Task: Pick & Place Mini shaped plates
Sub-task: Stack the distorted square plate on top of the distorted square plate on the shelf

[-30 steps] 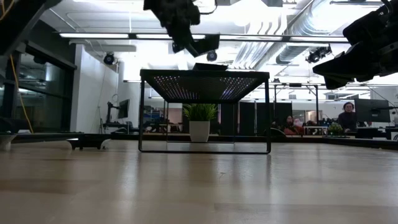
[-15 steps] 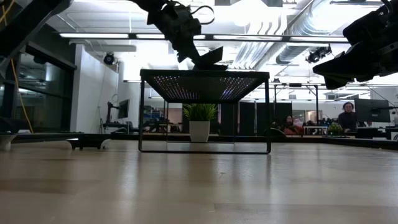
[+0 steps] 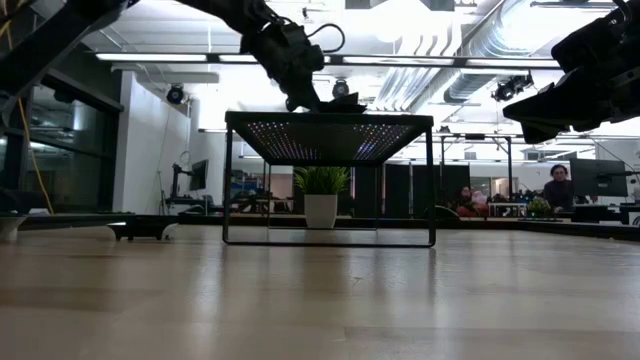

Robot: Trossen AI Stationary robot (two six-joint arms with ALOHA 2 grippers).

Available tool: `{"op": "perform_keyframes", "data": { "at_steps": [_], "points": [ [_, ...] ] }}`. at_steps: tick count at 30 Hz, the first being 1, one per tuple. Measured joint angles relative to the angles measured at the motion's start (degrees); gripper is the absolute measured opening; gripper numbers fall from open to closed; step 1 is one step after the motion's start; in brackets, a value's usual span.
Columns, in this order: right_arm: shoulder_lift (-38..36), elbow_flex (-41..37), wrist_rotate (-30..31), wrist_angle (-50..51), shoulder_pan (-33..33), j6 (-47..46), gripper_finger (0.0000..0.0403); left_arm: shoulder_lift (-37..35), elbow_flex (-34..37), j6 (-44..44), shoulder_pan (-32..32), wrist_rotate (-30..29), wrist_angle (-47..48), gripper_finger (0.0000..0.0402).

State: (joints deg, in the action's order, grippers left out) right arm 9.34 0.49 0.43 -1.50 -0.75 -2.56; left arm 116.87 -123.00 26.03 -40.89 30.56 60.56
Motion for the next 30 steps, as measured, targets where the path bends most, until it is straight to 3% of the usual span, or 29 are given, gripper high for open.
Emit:
{"op": "perform_keyframes", "data": {
  "at_steps": [30],
  "points": [
    [0.0, 0.0, 0.0, 0.0, 0.0, 0.0, 0.0005, 0.2, 0.0, 2.4, 0.4, -3.5, 4.3, 0.0001]
  ]
}}
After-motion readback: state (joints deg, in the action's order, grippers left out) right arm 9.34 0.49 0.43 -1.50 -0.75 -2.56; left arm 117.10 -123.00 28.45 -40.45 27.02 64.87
